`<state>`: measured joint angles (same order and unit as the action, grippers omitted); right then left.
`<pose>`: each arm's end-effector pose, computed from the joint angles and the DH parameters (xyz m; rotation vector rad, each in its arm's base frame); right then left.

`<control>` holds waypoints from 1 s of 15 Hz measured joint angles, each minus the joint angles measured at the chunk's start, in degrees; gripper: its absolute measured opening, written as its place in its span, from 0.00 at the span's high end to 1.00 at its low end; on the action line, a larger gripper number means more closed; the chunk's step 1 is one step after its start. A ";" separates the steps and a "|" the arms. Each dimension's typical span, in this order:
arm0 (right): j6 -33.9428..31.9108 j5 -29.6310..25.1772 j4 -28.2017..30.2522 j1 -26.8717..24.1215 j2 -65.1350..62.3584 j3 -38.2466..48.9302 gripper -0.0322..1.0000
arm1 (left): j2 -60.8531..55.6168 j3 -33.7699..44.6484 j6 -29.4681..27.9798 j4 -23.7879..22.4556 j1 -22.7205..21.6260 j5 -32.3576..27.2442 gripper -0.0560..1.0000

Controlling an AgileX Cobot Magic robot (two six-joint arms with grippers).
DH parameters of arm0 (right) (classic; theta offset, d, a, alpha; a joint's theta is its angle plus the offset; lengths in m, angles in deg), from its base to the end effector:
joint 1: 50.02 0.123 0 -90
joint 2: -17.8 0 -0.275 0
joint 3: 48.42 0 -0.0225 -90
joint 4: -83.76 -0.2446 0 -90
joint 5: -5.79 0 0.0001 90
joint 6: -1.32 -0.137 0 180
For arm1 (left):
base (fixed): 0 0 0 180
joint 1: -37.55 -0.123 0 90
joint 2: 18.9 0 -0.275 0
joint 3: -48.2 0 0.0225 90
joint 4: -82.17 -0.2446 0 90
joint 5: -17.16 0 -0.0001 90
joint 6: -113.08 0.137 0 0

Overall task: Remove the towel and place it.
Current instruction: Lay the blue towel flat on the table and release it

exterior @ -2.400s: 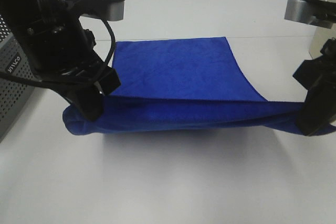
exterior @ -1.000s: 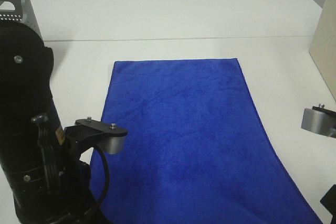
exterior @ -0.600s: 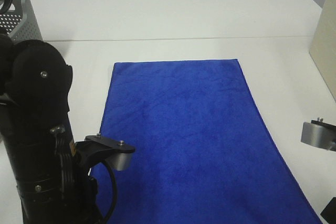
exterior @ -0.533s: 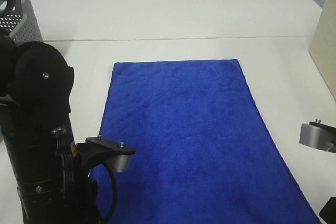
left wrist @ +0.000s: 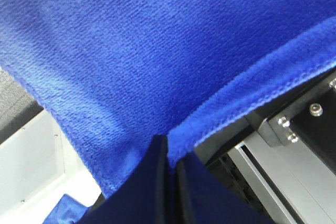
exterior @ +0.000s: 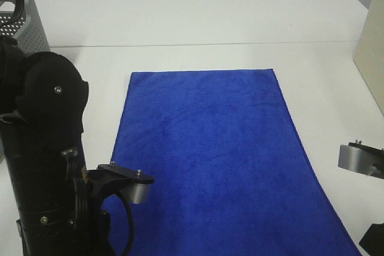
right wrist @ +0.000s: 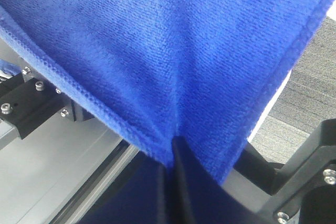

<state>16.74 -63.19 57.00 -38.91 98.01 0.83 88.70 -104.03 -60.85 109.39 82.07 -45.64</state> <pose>0.1083 0.0800 0.1366 0.3074 -2.7648 -0.5914 0.1305 -0.2065 0.1062 -0.7912 -2.5817 0.3580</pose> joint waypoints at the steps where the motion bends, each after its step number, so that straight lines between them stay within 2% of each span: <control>1: -0.57 -0.06 0.11 0.00 0.00 0.00 0.93 | 0.00 0.00 0.00 0.06 0.00 -0.63 0.95; 3: -1.38 -0.23 1.66 0.00 0.00 0.40 0.86 | 0.06 0.17 0.00 -0.17 0.00 -3.84 0.95; 6: -1.43 -0.23 2.23 0.00 0.00 0.40 0.79 | 0.06 0.17 0.00 -0.17 0.00 -4.30 0.95; 7: -1.43 -0.23 2.52 0.00 0.00 0.40 0.72 | 0.06 0.17 0.00 -0.06 0.00 -4.41 0.90; 12: -3.50 -0.23 2.92 0.00 0.00 0.40 0.53 | 0.06 0.17 -0.23 0.92 0.00 -5.50 0.55; 15: -4.30 -0.23 2.92 0.00 0.00 0.40 0.43 | 0.06 0.17 -0.23 0.92 0.00 -5.79 0.51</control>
<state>12.44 -63.42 59.93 -38.91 98.01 1.23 88.75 -103.86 -61.08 110.31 82.07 -51.42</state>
